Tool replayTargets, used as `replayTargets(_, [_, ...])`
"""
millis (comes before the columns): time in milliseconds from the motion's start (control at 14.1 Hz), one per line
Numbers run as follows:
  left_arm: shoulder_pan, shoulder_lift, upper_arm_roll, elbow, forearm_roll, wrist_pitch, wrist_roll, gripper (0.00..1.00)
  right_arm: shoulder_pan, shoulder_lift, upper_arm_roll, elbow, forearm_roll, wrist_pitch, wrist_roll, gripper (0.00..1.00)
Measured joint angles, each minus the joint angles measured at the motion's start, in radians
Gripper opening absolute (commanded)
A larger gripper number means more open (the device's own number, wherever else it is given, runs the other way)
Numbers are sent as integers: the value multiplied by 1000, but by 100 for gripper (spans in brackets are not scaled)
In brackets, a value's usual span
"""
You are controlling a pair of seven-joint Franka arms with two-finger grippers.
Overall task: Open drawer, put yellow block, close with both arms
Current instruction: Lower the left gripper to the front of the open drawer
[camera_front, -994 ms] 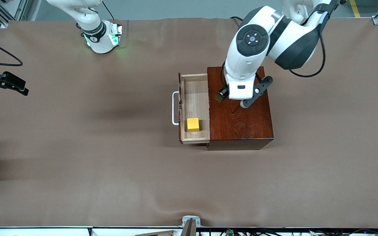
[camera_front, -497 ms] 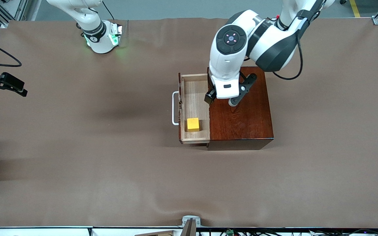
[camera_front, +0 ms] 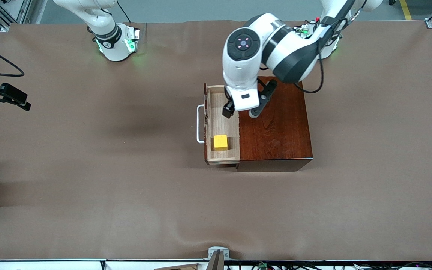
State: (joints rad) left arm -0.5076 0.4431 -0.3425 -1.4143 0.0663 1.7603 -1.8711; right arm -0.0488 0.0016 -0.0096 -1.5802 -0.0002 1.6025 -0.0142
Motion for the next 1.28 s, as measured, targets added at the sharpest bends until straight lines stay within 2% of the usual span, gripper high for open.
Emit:
replayTargets(568, [-103, 128, 23, 84, 1, 134, -323, 100, -11, 0, -1, 0, 0, 0, 1, 100])
replayTargets(710, [-157, 160, 71, 94, 1, 186, -395, 100, -17, 0, -1, 0, 0, 0, 1, 100])
replayTargets(994, [-297, 210, 213, 105, 1, 310, -530, 100, -17, 0, 0, 0, 0, 0, 1, 100])
replayTargets(1136, [-332, 223, 247, 106, 1, 357, -586, 100, -17, 0, 0, 0, 0, 0, 1, 100])
replayTargets(1279, [-334, 225, 252, 107, 1, 379, -626, 100, -17, 0, 0, 0, 0, 0, 1, 100])
